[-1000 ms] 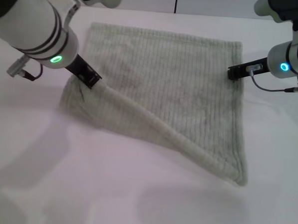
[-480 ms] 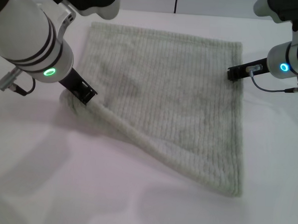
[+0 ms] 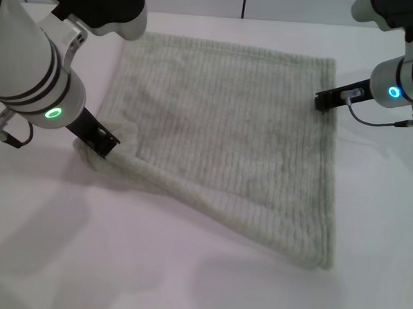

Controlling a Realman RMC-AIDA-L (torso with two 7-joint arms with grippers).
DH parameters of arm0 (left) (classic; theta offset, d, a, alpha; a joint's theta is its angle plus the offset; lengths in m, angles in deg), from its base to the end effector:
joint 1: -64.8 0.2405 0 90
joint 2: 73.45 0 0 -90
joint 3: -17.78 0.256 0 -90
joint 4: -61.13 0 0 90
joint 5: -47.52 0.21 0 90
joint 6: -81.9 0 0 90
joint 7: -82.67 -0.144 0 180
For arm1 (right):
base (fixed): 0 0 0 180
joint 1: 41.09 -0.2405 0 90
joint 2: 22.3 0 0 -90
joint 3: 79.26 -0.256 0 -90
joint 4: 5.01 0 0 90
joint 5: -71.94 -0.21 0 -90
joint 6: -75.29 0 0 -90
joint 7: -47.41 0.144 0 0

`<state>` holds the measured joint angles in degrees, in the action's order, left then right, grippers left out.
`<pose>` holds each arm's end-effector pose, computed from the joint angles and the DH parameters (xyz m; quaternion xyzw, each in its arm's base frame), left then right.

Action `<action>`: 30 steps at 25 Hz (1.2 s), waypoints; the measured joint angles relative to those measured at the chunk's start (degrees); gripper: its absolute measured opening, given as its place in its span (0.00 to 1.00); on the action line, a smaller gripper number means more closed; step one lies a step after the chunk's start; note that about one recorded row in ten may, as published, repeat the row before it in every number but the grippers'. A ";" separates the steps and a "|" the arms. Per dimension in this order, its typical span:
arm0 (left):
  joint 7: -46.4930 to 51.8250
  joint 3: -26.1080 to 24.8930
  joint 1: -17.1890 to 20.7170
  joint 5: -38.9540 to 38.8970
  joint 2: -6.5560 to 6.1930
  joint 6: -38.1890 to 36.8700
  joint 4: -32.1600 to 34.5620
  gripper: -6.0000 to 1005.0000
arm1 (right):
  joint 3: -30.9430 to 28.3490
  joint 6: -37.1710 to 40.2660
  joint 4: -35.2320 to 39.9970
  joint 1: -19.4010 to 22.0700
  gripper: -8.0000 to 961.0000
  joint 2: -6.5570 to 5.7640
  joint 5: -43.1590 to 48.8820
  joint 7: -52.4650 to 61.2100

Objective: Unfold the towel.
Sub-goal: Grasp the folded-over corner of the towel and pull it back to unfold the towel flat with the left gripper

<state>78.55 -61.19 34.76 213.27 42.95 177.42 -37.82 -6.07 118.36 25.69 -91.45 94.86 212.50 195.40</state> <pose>-0.1496 0.3229 0.0113 -0.8471 -0.3317 0.2558 0.3270 0.2274 0.4463 -0.0464 -0.8413 0.4384 -0.0412 0.3136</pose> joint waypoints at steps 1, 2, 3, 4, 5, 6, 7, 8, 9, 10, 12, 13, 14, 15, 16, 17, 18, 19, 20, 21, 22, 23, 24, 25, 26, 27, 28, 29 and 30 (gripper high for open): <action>0.11 -0.01 0.05 0.00 -0.07 0.07 0.00 0.04 | 0.05 0.00 0.03 0.00 0.01 0.00 0.00 0.00; 0.15 -0.02 0.13 0.00 -0.10 0.19 0.01 0.04 | 0.11 0.00 0.06 0.00 0.01 0.00 0.00 0.01; 0.16 -0.02 0.23 0.00 -0.09 0.41 0.02 0.04 | 0.18 0.01 0.07 0.00 0.01 0.00 0.00 0.01; 0.16 -0.02 0.35 0.00 -0.06 0.79 0.00 0.04 | 0.17 0.01 0.07 0.00 0.01 0.00 0.01 0.01; 0.16 -0.02 0.42 0.00 -0.02 1.07 -0.10 0.04 | 0.11 0.01 0.07 0.00 0.01 0.00 0.01 0.00; 0.16 -0.01 0.46 0.00 0.04 1.38 -0.21 0.04 | 0.05 0.04 0.07 0.00 0.01 0.00 0.01 0.00; 0.16 -0.02 0.48 0.00 0.11 1.55 -0.28 0.04 | -0.01 0.06 0.07 0.00 0.01 0.00 0.01 0.01; 0.16 -0.03 0.50 0.00 0.19 1.70 -0.30 0.04 | -0.03 0.08 0.07 0.00 0.01 0.00 0.00 0.01; 0.16 -0.04 0.50 0.00 0.23 1.74 -0.31 0.04 | -0.04 0.10 0.08 -0.01 0.01 0.00 0.01 0.01; 0.16 -0.04 0.50 0.00 0.31 1.77 -0.23 0.04 | -0.04 0.13 0.12 0.00 0.01 -0.01 0.01 0.01; 0.16 0.02 0.46 0.00 0.41 1.79 0.02 0.04 | -0.04 0.30 0.44 0.05 0.01 -0.04 0.00 0.01; 0.16 0.10 0.42 0.00 0.43 1.79 0.18 0.04 | 0.02 0.43 0.89 0.22 0.01 -0.04 0.01 0.01; 0.16 0.12 0.38 0.00 0.44 1.79 0.24 0.04 | 0.11 0.58 1.26 0.47 0.01 -0.02 0.00 0.01; 0.16 0.18 0.35 0.00 0.48 1.79 0.37 0.05 | 0.25 0.69 1.74 0.80 0.01 0.01 -0.02 0.02; 0.16 0.21 0.43 0.00 0.55 1.78 0.40 0.05 | 0.31 0.75 2.06 0.99 0.01 0.02 -0.03 0.04; 0.16 0.22 0.48 0.00 0.57 1.79 0.39 0.05 | 0.35 0.77 2.25 1.17 0.01 0.03 -0.08 0.04; 0.16 0.20 0.53 0.00 0.58 1.77 0.38 0.05 | 0.37 0.78 2.39 1.31 0.01 0.02 -0.11 0.05; 0.16 0.15 0.59 0.00 0.55 1.73 0.37 0.05 | 0.38 0.79 2.43 1.36 0.01 0.02 -0.12 0.04; 0.16 0.15 0.59 0.00 0.55 1.73 0.37 0.05 | 0.38 0.79 2.44 1.38 0.01 0.03 -0.13 0.04; 0.16 -0.02 0.67 0.00 0.20 1.25 0.92 0.05 | 0.38 0.79 2.44 1.38 0.01 0.06 -0.15 0.04; 0.16 -0.04 0.68 0.00 0.09 1.13 1.11 0.05 | 0.38 0.79 2.45 1.39 0.01 0.07 -0.15 0.03; 0.16 -0.07 0.69 0.01 -0.08 0.82 1.46 0.05 | 0.38 0.79 2.44 1.39 0.01 0.09 -0.15 -0.02; 0.17 -0.07 0.69 0.00 -0.16 0.62 1.69 0.05 | 0.38 0.79 2.42 1.40 0.01 0.09 -0.14 -0.04; 0.16 -0.07 0.69 0.01 -0.23 0.41 2.02 0.05 | 0.38 0.79 2.42 1.40 0.01 0.09 -0.14 -0.04; 0.15 -0.07 0.68 0.00 -0.25 0.29 2.23 0.05 | 0.36 0.78 2.38 1.41 0.01 0.09 -0.12 -0.05; 0.13 -0.07 0.62 0.00 -0.29 0.17 2.42 0.05 | 0.31 0.75 2.30 1.41 0.01 0.09 -0.11 -0.06; 0.11 -0.08 0.51 0.00 -0.35 0.08 2.69 0.05 | 0.30 0.73 2.26 1.41 0.01 0.09 -0.09 -0.06; 0.11 -0.11 0.40 0.00 -0.40 0.05 2.89 0.05 | 0.30 0.72 2.24 1.41 0.01 0.09 -0.07 -0.06; 0.11 -0.15 0.32 0.00 -0.44 0.07 3.02 0.05 | 0.31 0.73 2.24 1.41 0.01 0.09 -0.07 -0.05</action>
<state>78.66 -61.34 35.08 213.28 42.52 177.48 -34.80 -5.76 119.09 27.93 -90.04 94.95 212.43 195.34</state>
